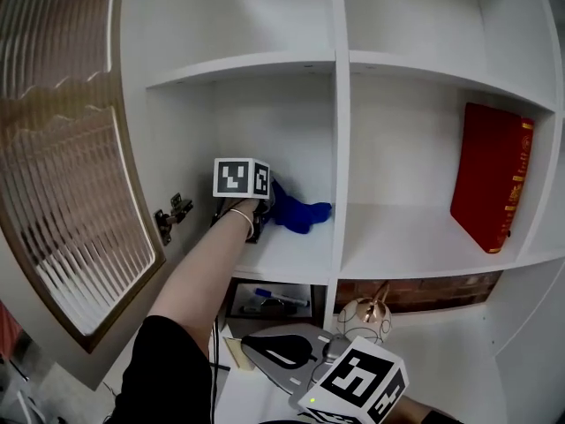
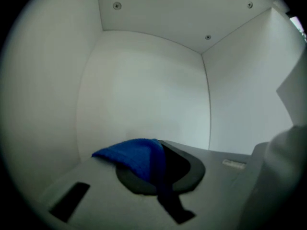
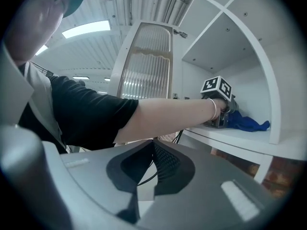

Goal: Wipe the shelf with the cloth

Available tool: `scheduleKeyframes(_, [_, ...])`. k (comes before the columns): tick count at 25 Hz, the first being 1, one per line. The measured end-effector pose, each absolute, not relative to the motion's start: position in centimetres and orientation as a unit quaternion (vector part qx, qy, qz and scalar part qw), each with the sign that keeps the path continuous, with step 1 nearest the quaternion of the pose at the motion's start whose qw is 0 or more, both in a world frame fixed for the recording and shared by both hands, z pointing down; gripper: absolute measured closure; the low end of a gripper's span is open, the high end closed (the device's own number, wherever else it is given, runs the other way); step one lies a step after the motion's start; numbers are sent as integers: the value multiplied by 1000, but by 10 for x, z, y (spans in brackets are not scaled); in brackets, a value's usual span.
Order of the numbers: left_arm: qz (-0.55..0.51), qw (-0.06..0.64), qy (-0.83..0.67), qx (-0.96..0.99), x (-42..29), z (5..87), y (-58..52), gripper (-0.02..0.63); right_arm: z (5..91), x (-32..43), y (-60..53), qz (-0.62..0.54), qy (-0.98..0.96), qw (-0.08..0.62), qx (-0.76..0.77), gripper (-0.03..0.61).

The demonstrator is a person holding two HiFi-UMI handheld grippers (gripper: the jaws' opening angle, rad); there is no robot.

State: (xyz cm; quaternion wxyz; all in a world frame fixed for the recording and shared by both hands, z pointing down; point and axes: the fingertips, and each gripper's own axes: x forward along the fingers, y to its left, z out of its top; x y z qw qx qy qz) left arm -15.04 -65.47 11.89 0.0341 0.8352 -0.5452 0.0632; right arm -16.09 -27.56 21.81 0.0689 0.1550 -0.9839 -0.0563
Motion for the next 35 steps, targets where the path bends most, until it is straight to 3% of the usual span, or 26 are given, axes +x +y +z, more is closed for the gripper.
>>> scheduleKeyframes(6, [106,21,-431,896,-66,126,-636,607,221,-160,-279,-44,-985,64,154,575])
scheduleKeyframes(11, [67,13,-371,926,-31,113,-609,607,221,-159,-273,-44,-986,64,151,575])
scheduleKeyframes(17, [117,-45,-512,850,-111,98,-626,607,211,-159,-258,-64,-986,55,142,575])
scheduleKeyframes(23, [235,48,-528,814,-155,147,-633,609,209,-160,-246,-72,-987,49,132,575])
scheduleKeyframes(30, [377,53,-535,754,-169,174,-625,607,203,-146,-240,-78,-987,31,133,575])
scheduleKeyframes(35, [370,91,-542,749,-177,190,-625,606,207,-138,-237,-79,-987,40,134,575])
